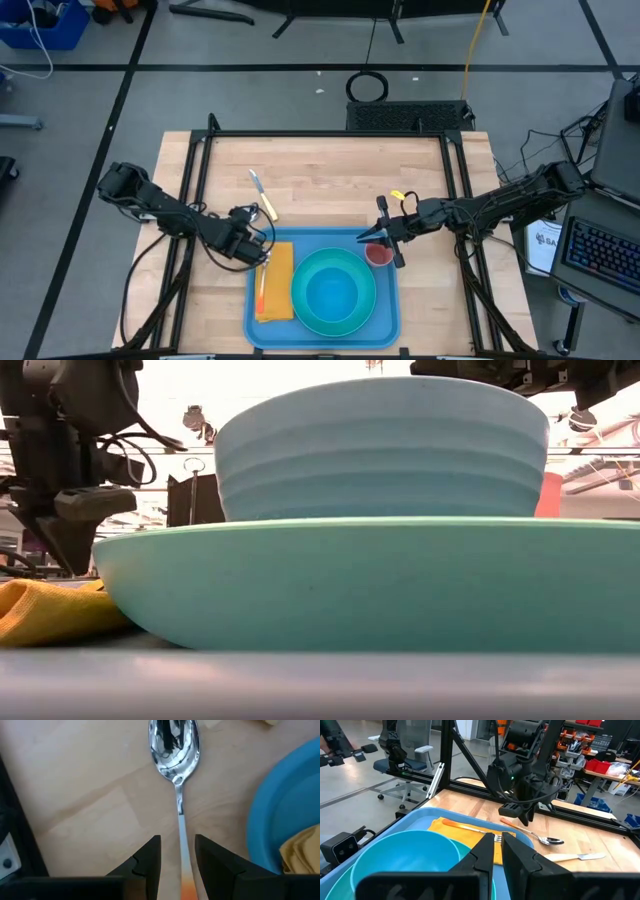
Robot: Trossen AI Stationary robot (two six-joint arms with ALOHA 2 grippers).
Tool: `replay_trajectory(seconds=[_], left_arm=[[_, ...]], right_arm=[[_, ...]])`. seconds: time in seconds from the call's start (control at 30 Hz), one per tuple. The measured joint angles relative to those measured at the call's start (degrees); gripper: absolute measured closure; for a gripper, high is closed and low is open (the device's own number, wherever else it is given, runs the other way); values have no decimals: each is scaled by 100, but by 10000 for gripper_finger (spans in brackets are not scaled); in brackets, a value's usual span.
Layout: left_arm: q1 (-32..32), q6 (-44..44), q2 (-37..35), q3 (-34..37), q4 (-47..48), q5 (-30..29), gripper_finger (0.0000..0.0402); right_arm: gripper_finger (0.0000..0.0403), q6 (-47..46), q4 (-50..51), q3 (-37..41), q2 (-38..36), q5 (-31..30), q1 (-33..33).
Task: Set up tray
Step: Put the orange spoon on the yellow napkin to the right of the orange fork
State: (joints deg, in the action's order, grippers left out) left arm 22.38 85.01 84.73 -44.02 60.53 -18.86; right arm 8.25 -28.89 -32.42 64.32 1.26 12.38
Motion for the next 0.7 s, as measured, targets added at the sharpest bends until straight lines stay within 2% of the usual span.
replay_trajectory(seconds=[0.57, 0.7], left_arm=[[-357, -720, -2, 106, -433, -179, 277], [-540, -802, -7, 368, -714, 44, 277]], right_arm=[[374, -4, 10, 0, 0, 0, -2], [374, -7, 16, 0, 0, 0, 1]])
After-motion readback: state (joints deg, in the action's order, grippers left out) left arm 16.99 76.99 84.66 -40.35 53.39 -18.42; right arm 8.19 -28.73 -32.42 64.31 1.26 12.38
